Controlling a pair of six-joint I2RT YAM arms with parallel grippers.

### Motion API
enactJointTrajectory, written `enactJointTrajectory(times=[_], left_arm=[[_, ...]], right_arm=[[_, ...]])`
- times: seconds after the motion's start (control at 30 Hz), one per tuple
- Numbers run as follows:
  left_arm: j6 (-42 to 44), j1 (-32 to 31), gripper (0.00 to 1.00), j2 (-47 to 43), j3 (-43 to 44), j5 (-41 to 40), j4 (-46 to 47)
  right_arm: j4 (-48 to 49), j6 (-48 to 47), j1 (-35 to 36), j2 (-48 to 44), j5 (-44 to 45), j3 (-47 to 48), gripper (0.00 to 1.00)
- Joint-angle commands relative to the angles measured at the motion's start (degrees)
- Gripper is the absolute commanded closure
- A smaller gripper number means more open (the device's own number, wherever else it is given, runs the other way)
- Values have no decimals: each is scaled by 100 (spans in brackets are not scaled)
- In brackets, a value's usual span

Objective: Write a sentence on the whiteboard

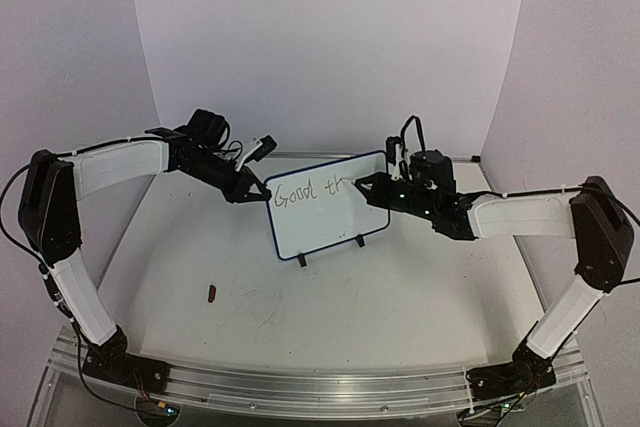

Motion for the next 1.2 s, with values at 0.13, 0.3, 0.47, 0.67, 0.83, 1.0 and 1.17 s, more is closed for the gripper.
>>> enactJointTrajectory(times=[0.13, 0.3, 0.47, 0.67, 0.83, 1.0, 1.17], left_arm=[[309, -54, 100, 273, 16, -702, -416], [308, -55, 100, 278, 14, -697, -415], [309, -64, 100, 274, 22, -696, -415], [318, -62, 100, 274, 22, -706, -415], [309, -61, 100, 274, 21, -710, -416], [317, -62, 100, 254, 13, -717, -417], [317, -60, 100, 246, 13, -716, -415]], right_arm=[[202, 72, -18, -25, 159, -166, 100], [205, 107, -18, 11, 145, -297, 100], [205, 100, -18, 26, 151, -320, 100], [205, 123, -18, 64, 160, -361, 100], [203, 123, -18, 37, 147, -384, 100], [119, -24, -18, -222, -61, -347, 100], [-278, -235, -18, -685, -211, -373, 100]])
